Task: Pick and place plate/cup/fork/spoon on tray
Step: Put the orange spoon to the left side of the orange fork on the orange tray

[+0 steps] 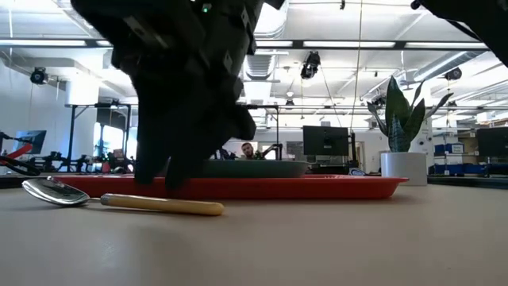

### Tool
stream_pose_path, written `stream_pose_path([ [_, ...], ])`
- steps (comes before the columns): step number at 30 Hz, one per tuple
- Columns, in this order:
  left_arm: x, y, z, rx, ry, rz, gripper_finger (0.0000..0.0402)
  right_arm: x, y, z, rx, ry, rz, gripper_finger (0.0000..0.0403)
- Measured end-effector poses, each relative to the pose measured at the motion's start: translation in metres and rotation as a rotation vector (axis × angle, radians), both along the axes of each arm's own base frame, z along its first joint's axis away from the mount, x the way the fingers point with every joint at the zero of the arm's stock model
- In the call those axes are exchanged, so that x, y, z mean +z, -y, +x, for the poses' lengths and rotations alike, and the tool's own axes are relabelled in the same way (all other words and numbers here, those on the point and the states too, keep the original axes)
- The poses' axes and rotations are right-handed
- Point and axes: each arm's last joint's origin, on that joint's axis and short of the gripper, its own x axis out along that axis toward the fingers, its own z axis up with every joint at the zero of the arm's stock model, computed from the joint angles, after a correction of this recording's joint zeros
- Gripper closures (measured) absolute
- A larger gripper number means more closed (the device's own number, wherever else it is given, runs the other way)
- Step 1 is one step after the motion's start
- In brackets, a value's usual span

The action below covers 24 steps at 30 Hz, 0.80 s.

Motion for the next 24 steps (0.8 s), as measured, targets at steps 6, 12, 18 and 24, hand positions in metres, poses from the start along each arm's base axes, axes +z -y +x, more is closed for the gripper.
stream_pose_path([
  [6,-0.001,0.001,0.003,-0.004,-0.011,0.002,0.0402,-0.015,0.000,-0.004,-0.012,-0.033,-0.003,0.0247],
  [12,-0.002,0.003,0.005,-0.011,-0.023,0.004,0.0402,-0.025,0.001,-0.006,-0.009,-0.040,-0.007,0.0248],
  [18,-0.002,0.003,0.005,-0.011,-0.021,0.003,0.0402,-0.033,0.002,-0.008,-0.008,-0.035,-0.006,0.0250],
  [24,-0.002,0.003,0.005,-0.010,-0.021,0.002,0.0402,-0.043,0.003,-0.011,-0.010,-0.059,-0.012,0.0252],
])
